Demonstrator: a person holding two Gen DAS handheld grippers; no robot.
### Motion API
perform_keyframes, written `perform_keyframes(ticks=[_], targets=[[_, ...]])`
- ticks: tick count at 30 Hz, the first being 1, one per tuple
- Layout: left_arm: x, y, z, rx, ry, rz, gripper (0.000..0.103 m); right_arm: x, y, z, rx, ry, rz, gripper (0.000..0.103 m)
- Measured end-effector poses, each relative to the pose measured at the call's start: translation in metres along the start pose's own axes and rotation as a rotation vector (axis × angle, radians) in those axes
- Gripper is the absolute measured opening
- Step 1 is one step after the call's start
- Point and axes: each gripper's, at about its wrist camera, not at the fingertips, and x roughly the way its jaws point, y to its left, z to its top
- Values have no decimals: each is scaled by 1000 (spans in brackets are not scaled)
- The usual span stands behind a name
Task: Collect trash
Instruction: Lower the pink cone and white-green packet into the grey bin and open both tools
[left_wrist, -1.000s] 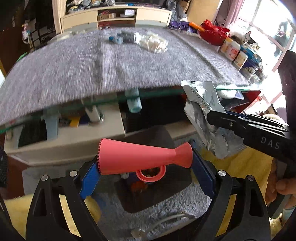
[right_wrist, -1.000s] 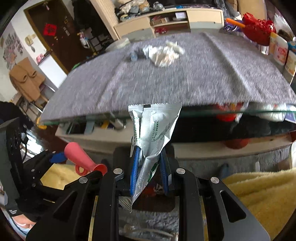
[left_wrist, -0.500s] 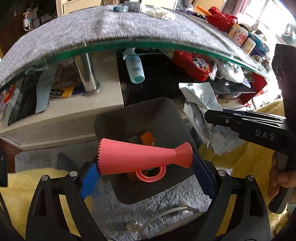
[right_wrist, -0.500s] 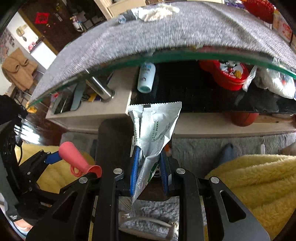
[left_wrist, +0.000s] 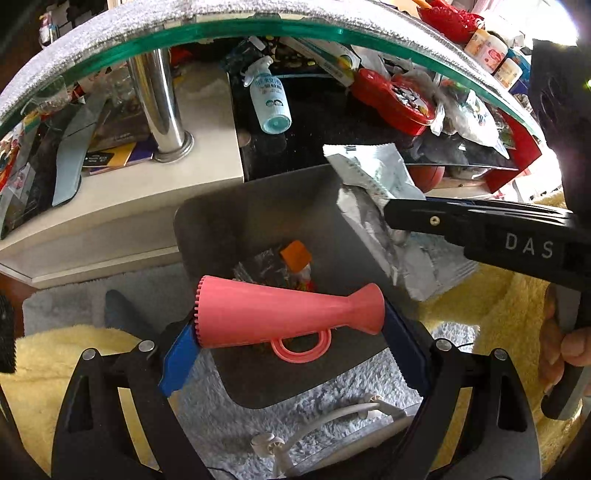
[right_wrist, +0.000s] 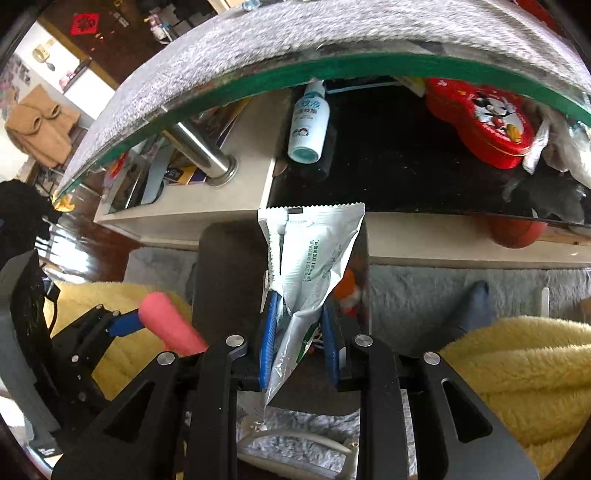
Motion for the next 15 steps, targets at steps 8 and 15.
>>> perform_keyframes(ticks=[8,15], targets=[[2,4,0,-19,5,11,94,4,-3,5,19,7,-5,61],[-1,5,1,-29,-2,16,95,-5,-9,9,46,-20,5,67]])
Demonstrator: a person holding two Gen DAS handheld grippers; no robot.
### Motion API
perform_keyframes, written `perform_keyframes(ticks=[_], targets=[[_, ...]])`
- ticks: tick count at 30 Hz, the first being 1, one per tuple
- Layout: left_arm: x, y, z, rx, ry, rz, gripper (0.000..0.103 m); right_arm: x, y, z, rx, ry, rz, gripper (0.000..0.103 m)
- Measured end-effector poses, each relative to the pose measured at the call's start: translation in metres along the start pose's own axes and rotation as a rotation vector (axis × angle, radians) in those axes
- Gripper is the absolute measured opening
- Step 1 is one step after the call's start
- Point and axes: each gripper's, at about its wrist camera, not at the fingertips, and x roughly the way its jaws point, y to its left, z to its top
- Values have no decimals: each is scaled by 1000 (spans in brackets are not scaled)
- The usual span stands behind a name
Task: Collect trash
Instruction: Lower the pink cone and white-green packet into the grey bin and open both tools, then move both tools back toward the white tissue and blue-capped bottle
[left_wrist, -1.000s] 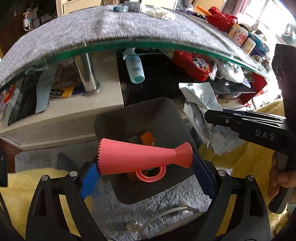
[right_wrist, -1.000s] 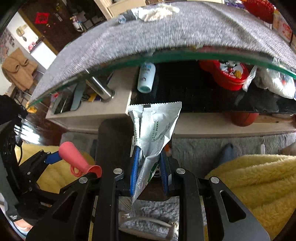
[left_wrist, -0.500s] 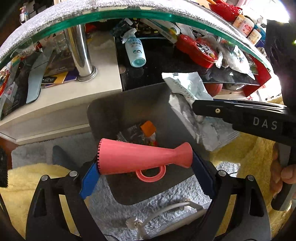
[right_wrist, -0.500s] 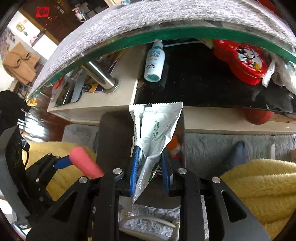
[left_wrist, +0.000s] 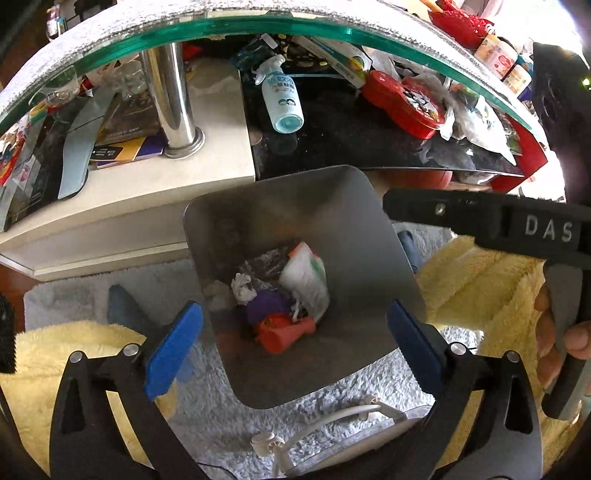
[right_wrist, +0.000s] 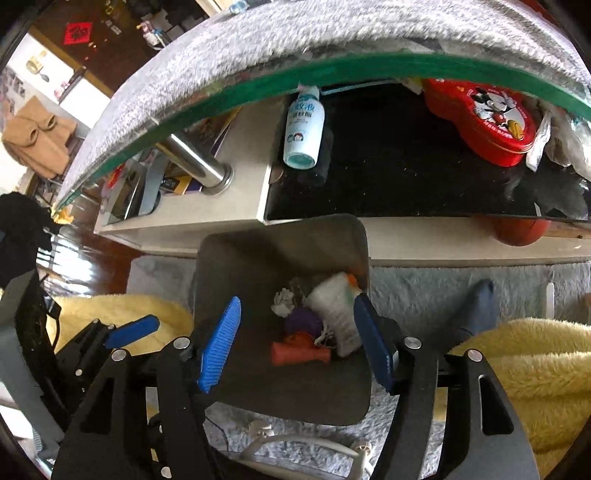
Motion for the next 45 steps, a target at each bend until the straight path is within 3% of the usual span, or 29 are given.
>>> perform_keyframes(ticks=[11,25,35,37,41,45], targets=[[-36,6,21,-26,-79,4,95,-45,-5,21,10,-98,-24,83],[-88,25,95,-40,-194,21,95,-104,-7,94,-9,-246,-36,84],[-97,40,161,-51,-235,55,95,-97,-5,150,-27,-266,-37,84],[-94,44,174,-49,-235,63,95,-91,-3,162,-42,-264,-33,83],[-86,50,199,-53,-228,75,90,-77,1,181,-68,-256,-24,61],[-78,53,226,-57,-227,65,81,-57,3,204,-92,-242,-44,49]])
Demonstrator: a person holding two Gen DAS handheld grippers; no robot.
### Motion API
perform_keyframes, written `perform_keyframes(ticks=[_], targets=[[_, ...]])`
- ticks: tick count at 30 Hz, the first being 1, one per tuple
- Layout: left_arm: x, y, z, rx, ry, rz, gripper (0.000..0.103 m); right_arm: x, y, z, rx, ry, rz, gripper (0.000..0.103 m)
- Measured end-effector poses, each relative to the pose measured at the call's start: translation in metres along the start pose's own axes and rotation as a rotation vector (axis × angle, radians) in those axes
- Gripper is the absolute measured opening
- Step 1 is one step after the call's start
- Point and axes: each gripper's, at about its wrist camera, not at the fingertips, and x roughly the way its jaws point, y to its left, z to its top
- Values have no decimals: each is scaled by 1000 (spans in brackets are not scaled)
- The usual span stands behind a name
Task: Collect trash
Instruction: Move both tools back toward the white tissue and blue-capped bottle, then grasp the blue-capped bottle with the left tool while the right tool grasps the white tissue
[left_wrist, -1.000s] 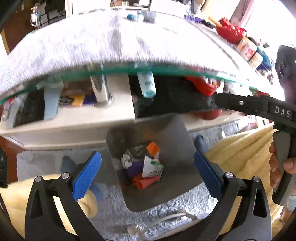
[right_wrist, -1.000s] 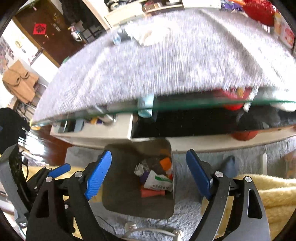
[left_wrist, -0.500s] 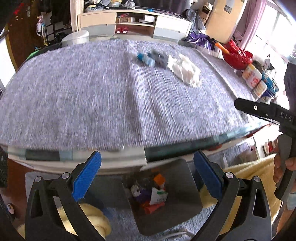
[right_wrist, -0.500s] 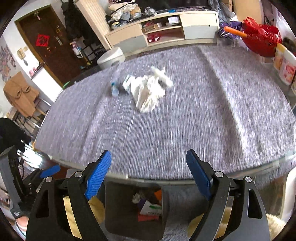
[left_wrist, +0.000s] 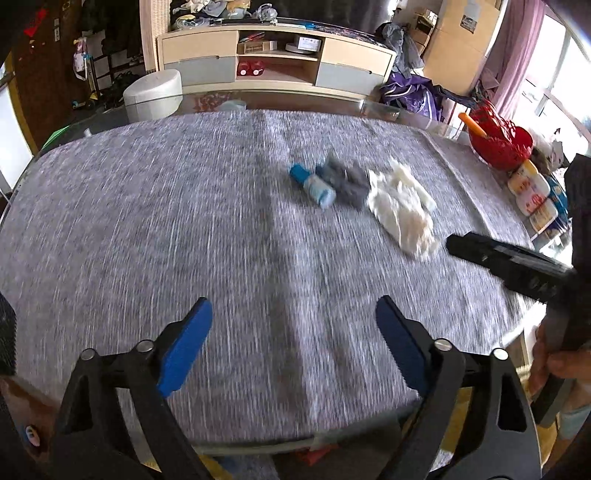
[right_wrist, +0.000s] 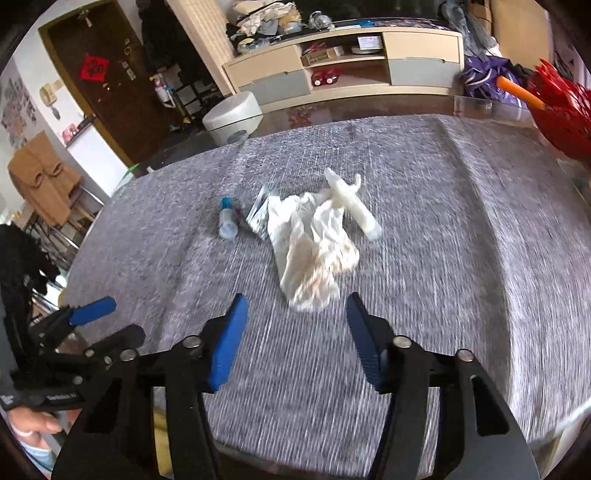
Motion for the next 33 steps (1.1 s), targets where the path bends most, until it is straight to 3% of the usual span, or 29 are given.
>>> perform_keyframes(ticks=[8,13,22,24,29,31,33], targets=[[36,-8,36,2,13,-31,70,28,-5,17,-31,12,-57,48],[64,-11,52,-11,27,-36,60,36,-5,19,-38,24,-46,49],[96,-18,73,-4,26,-24,54,42,4,14,-95,18,-85,46],[99,-19,77,-1,23,-20,53,42,4,13,-97,12,-93,42],[101,-19,81,11,24,15,33,40,-5,13,-82,2,-109,21],[99,-16,80,15,32,30,17,39,-10,12,-77,0,-109,14],[96,-14,76,14,36,36,18,36,-13,11,-62,0,-99,10]])
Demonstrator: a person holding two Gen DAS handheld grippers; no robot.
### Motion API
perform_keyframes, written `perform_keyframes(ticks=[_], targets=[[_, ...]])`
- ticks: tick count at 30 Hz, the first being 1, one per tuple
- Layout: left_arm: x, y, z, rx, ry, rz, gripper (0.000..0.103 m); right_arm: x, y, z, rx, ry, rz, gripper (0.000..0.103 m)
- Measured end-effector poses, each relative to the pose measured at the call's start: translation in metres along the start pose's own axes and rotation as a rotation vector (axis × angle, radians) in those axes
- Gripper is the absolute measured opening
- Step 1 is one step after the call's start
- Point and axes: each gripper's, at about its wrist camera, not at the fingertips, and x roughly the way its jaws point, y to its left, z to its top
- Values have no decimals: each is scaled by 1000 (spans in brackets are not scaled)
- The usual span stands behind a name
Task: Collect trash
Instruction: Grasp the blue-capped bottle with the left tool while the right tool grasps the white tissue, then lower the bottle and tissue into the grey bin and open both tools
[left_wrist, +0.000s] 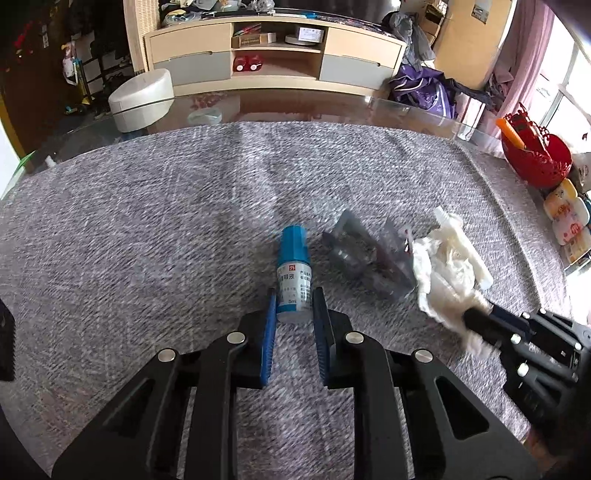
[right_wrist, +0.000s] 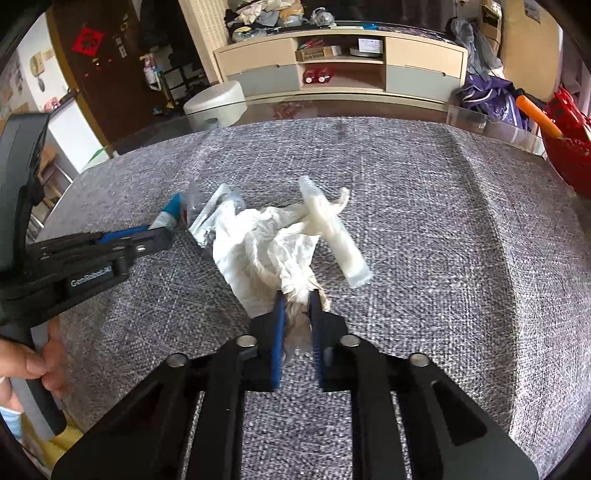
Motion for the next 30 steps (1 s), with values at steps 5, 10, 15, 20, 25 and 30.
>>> perform_keyframes(ticks=[5,10,15,20,25,30], targets=[[-15,2,-16,10,0,24,17,-20,7,-5,-1,-38,16,9],[-45,-1,-36,13,-18,16,17,-48,16,-9,1,-66,38,9],[-82,-7,-61,24,-45,9,17,-85,26,-19,-2,-108,54,9],[-115,-12,-90,21,-63,-8,18,-118,32,-36,-3,-138,58,9],[-145,-20,-127,30,-77,-30,17,-139,36,-62,1,-139,67,9],[-161,-29,-158,34,-76,-58,17,-147,42,-91,8,-116,78,9]])
